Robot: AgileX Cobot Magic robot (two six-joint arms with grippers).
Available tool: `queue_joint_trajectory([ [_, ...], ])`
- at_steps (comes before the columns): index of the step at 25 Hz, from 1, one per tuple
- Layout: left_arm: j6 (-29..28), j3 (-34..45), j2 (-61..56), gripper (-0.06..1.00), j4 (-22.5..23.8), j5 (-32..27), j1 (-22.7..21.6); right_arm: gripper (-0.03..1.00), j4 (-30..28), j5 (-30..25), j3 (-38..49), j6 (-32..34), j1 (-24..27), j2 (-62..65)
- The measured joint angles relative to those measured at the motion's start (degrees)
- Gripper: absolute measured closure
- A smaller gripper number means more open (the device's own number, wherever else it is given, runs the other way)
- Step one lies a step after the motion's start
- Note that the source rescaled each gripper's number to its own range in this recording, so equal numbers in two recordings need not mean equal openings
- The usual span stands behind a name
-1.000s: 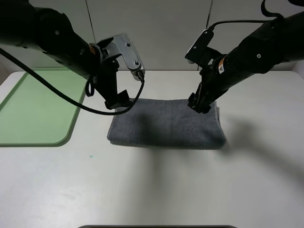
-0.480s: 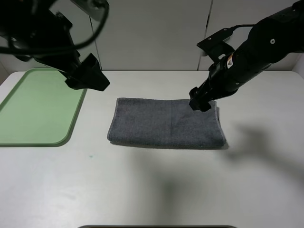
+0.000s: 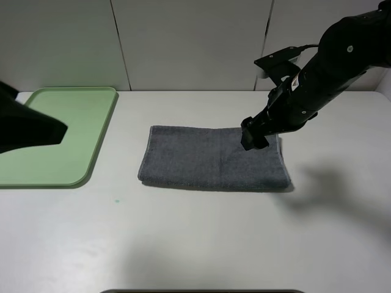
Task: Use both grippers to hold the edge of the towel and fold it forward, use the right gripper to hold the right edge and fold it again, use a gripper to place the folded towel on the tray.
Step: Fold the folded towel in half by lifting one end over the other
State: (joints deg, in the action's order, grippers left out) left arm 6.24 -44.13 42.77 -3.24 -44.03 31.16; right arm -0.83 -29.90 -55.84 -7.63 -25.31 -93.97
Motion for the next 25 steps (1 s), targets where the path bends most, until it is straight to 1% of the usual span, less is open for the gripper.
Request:
queue_joint_trajectory([
  [3, -3.04, 3.83, -8.91, -0.06, 0.0, -2.92, 0.0, -0.03, 0.29, -0.17, 0.0, 0.0, 0.0, -0.01],
  [5, -5.05, 5.7, -14.56, -0.06, 0.05, -6.41, 0.0, -0.03, 0.37, -0.17, 0.0, 0.0, 0.0, -0.01],
  [7, -6.24, 6.98, -19.16, -0.06, 0.3, -8.83, 0.0, -0.03, 0.83, -0.17, 0.0, 0.0, 0.0, -0.01],
  [8, -6.24, 6.98, -19.16, -0.06, 0.3, -8.83, 0.0, -0.03, 0.83, -0.17, 0.0, 0.0, 0.0, 0.05],
  [10, -7.97, 8.03, -23.67, -0.06, 1.38, -10.7, 0.0, -0.03, 0.83, -0.17, 0.0, 0.0, 0.0, 0.05],
  [13, -11.03, 9.49, -29.3, -0.06, 4.28, -12.2, 0.0, -0.03, 0.83, -0.21, 0.0, 0.0, 0.0, 0.05],
  [18, -13.91, 13.16, -35.86, -0.06, 7.3, -15.81, 0.0, -0.03, 0.83, -0.21, 0.0, 0.0, 0.0, 0.09],
  [21, -14.61, 15.54, -38.08, -0.06, 7.5, -16.88, 0.0, -0.03, 0.83, -0.21, 0.0, 0.0, 0.0, 0.09],
  [25, -14.86, 15.74, -38.34, -0.06, 7.7, -16.88, 0.0, -0.03, 0.83, -0.21, 0.0, 0.0, 0.0, 0.16],
])
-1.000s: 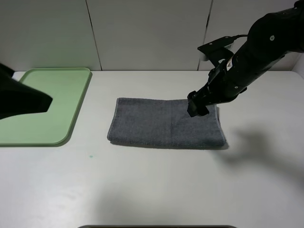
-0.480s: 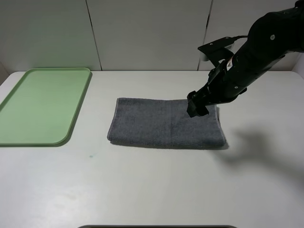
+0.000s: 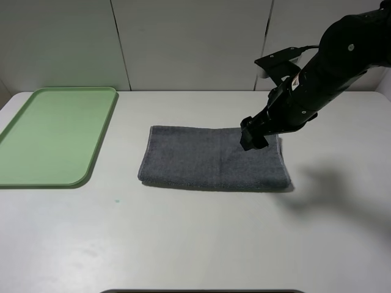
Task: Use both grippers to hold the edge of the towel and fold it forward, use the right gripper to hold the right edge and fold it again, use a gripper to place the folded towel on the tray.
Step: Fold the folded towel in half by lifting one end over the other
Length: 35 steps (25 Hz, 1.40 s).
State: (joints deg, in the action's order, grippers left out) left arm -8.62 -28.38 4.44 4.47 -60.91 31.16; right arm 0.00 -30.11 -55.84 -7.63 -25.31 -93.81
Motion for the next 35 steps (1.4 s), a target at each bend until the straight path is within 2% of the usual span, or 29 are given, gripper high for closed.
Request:
queue_joint_trajectory([
  [10, -0.14, 0.0, 0.0, -0.06, 0.05, 0.0, -0.08, -0.03, 0.0, -0.06, 0.0, 0.0, 0.0, 0.0],
  [13, -0.14, 0.0, 0.0, -0.06, 0.05, 0.0, -1.98, -0.03, 0.0, -0.17, 0.0, 0.0, 0.0, 0.0],
  [17, -0.14, 0.0, 0.0, -0.06, 0.05, 0.0, -6.19, -0.03, 0.56, -0.49, 0.0, 2.2, 0.0, 0.0],
  [18, -0.14, 0.0, 0.0, -0.06, 0.05, 0.0, -7.57, -0.03, 0.71, -0.71, 0.0, 3.57, 0.0, 0.0],
  [19, -0.14, 0.0, 0.0, -0.06, 0.05, 0.0, -10.89, -0.03, 0.69, -1.05, 0.0, 5.74, 0.0, -0.22],
  [27, -0.14, 0.0, 0.0, -0.06, 0.05, 0.0, -22.0, -0.03, 0.0, -1.79, 0.0, 17.82, 0.0, -5.3],
  [35, -0.14, 0.0, 0.0, -0.06, 0.05, 0.0, -30.16, -0.03, 0.0, -3.1, -6.3, 21.86, 4.36, -13.53],
])
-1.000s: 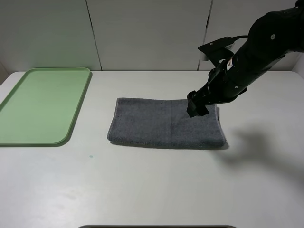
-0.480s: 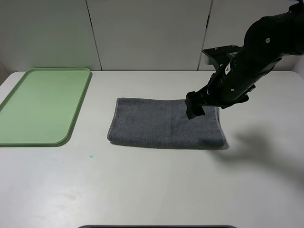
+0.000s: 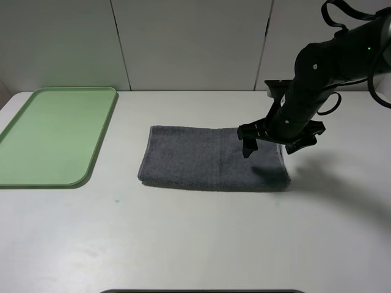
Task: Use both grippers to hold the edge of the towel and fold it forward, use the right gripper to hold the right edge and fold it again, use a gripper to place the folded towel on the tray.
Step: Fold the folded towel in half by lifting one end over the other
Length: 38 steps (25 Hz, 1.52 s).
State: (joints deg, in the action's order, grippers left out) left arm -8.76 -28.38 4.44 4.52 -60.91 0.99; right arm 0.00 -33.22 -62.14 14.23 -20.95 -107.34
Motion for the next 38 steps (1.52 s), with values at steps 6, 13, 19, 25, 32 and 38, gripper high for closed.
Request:
queue_joint_trajectory([
  [6, 0.0, 0.0, 0.0, -0.06, 0.0, 0.0, -0.43, -0.03, 0.0, -0.79, -4.74, 0.15, 3.3, -4.37],
  [13, 0.0, 0.0, 0.0, -0.06, 0.0, 0.0, -0.43, -0.03, 0.0, -1.37, -5.96, -4.45, 8.38, -7.4],
  [19, 0.0, 0.0, 0.0, -0.06, 0.0, 0.0, -0.43, -0.03, 0.47, -1.57, -5.96, -7.34, 8.44, -9.94],
  [25, 0.0, 0.0, 0.0, -0.06, 0.0, 0.0, -0.43, -0.03, 1.03, -1.11, -5.96, -7.97, 8.44, -11.3],
  [32, 0.0, 0.0, 0.0, -0.06, 0.0, 0.0, -0.43, -0.03, 1.35, -0.92, -6.43, -8.91, 8.44, -12.45],
  [38, 0.0, 0.0, 0.0, -0.06, 0.0, 0.0, -0.43, -0.03, 1.57, -1.1, -6.81, -9.27, 8.44, -13.07],
])
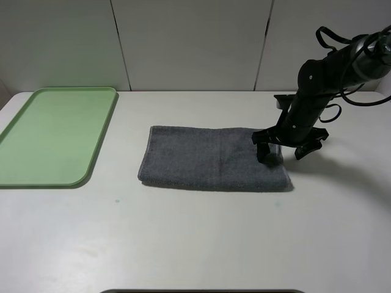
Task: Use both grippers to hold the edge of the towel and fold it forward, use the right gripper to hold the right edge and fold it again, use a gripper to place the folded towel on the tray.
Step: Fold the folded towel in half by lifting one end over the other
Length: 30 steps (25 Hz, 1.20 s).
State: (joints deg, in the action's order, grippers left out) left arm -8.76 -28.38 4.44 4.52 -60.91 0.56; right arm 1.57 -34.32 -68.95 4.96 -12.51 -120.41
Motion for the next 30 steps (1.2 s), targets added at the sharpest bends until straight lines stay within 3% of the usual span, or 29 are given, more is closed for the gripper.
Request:
queue_joint_trajectory([
  [2, 0.0, 0.0, 0.0, -0.06, 0.0, 0.0, 0.0, 0.02, 0.08, 0.0, 0.0, -0.04, 0.0, 0.0],
  [9, 0.0, 0.0, 0.0, -0.06, 0.0, 0.0, 0.0, 0.54, 2.17, 1.15, -0.11, -0.04, -0.16, -0.11],
  [15, 0.0, 0.0, 0.0, -0.06, 0.0, 0.0, 0.0, 0.9, 2.75, 1.52, -0.16, -0.04, -0.24, -0.16],
  [24, 0.05, 0.0, 0.0, -0.06, 0.0, 0.0, 0.0, 0.9, 1.17, -0.07, -0.9, -0.04, -0.41, 0.55],
  [30, 0.05, 0.0, 0.0, -0.06, 0.0, 0.0, 0.0, 0.9, -5.82, -6.16, -3.18, -0.04, 0.01, 3.19],
])
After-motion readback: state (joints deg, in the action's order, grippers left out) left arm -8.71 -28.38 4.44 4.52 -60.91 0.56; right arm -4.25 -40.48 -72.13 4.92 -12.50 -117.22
